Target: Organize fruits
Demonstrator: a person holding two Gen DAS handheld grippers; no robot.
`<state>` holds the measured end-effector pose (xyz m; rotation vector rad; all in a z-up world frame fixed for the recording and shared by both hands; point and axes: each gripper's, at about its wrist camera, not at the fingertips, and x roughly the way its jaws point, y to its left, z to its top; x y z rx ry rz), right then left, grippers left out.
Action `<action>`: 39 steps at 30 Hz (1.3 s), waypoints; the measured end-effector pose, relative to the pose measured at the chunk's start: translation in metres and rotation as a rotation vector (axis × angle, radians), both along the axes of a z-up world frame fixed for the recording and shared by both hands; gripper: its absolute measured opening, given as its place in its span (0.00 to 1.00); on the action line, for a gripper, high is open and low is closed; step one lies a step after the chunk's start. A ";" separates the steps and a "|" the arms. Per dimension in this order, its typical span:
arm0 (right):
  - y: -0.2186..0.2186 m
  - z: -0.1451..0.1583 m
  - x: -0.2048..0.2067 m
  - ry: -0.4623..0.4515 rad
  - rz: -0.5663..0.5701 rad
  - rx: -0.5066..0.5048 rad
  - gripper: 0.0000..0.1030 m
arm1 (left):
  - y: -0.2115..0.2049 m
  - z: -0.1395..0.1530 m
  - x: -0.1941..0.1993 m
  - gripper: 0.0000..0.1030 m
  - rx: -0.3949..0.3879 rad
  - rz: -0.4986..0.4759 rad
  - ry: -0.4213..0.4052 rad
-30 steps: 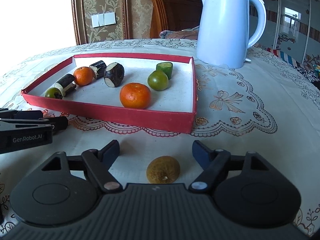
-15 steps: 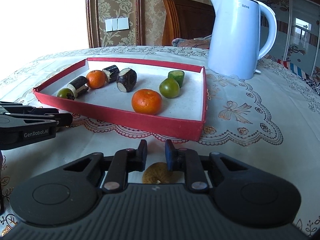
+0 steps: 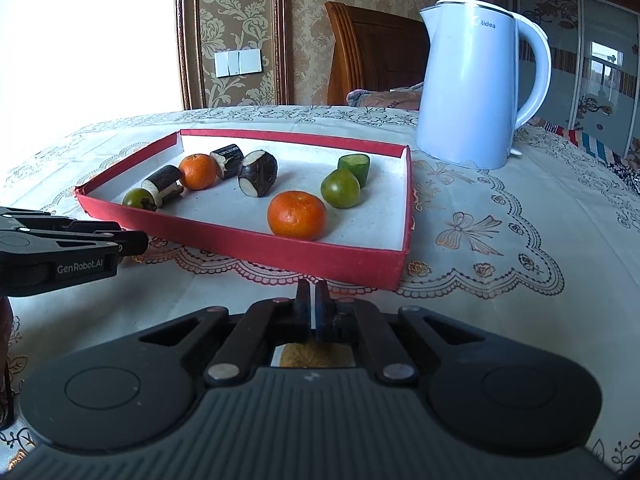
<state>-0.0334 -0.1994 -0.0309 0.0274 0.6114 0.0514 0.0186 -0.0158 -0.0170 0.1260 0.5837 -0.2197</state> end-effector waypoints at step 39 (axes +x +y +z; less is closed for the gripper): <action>-0.003 0.000 -0.014 0.027 0.059 0.054 0.39 | 0.019 0.004 0.007 0.26 -0.096 0.022 0.028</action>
